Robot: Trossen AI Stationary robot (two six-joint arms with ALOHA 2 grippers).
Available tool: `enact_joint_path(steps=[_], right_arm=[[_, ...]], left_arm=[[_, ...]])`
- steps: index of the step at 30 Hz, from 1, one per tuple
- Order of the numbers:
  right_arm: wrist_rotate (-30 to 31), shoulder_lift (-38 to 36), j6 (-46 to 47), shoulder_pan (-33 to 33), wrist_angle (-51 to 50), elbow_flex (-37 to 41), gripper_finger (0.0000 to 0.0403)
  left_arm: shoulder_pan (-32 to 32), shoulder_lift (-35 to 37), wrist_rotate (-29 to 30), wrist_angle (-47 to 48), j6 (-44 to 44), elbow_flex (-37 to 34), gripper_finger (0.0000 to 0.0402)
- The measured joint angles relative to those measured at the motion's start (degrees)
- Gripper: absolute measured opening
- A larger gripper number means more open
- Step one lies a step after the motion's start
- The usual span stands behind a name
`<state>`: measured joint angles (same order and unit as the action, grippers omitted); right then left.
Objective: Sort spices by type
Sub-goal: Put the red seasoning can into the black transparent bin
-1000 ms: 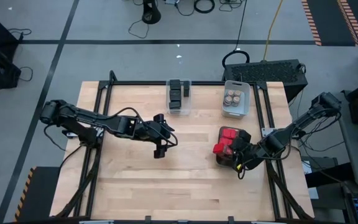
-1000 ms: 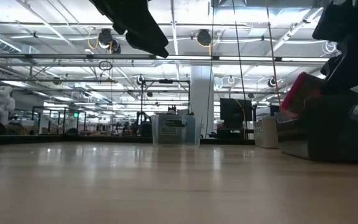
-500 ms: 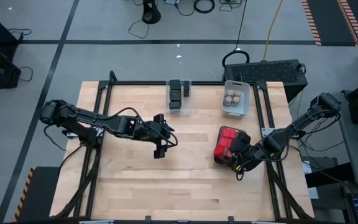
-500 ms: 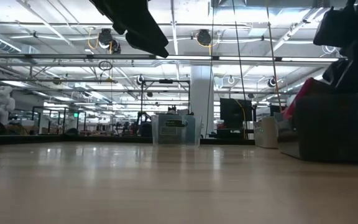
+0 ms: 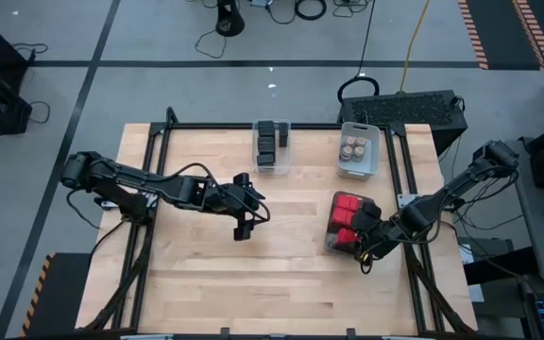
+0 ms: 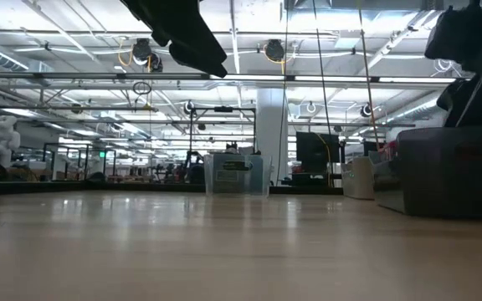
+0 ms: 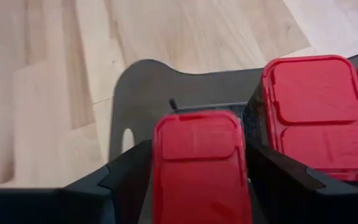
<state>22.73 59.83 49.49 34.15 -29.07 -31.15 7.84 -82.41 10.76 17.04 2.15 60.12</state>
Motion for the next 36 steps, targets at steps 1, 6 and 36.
enact_joint_path(steps=[1,6,36], right_arm=[[-0.37,-0.39,0.02,0.01,-0.29,-0.21,0.0244],[-0.56,-2.75,0.38,0.01,-5.92,-4.09,0.0241],[-12.68,6.09,12.33,-0.02,-27.55,-15.15,0.0003]], left_arm=[[0.0,0.0,0.0,0.0,-0.01,0.0,0.0326],[0.0,0.0,0.0,-0.06,-0.13,0.0,0.0326],[0.0,-0.02,0.0,-1.26,-1.16,-2.71,0.0326]])
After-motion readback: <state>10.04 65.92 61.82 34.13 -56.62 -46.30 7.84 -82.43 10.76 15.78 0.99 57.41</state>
